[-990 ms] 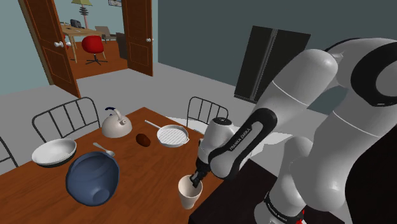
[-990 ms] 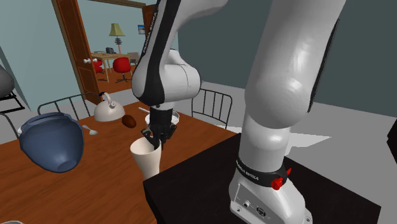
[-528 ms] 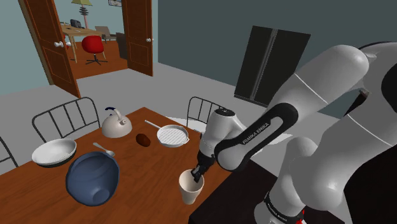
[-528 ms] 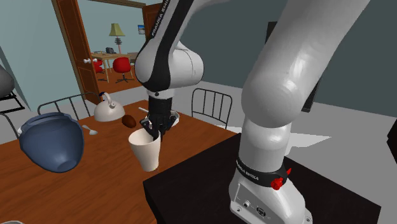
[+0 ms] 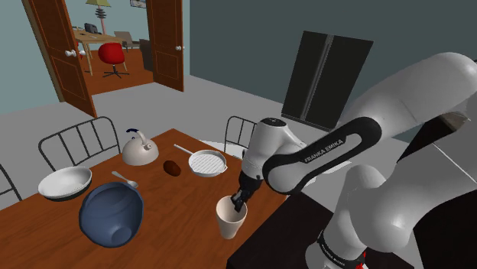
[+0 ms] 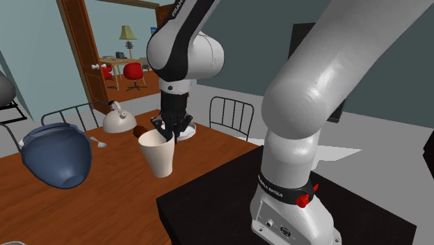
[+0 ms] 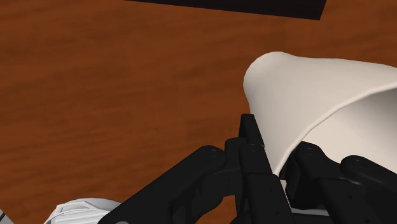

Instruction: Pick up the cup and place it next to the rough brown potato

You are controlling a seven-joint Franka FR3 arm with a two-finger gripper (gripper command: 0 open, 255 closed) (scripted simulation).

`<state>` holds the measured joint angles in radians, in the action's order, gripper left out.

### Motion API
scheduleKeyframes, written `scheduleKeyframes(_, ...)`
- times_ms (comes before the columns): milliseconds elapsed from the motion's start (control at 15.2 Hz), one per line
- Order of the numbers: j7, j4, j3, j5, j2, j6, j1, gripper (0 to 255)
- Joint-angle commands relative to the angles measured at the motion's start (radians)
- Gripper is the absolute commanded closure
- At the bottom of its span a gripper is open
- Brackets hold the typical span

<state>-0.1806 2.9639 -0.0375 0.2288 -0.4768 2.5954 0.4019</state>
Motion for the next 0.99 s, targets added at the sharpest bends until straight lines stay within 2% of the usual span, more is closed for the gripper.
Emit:
scheduleKeyframes(0, -0.011, -0.011, -0.004, -0.01, -0.036, -0.047, -0.007, 255)
scheduleKeyframes(858, -0.049, -0.099, -0.009, -0.05, -0.201, -0.3, -0.033, 255)
scheduleKeyframes(924, -0.043, -0.131, -0.007, -0.051, -0.145, -0.276, -0.035, 255)
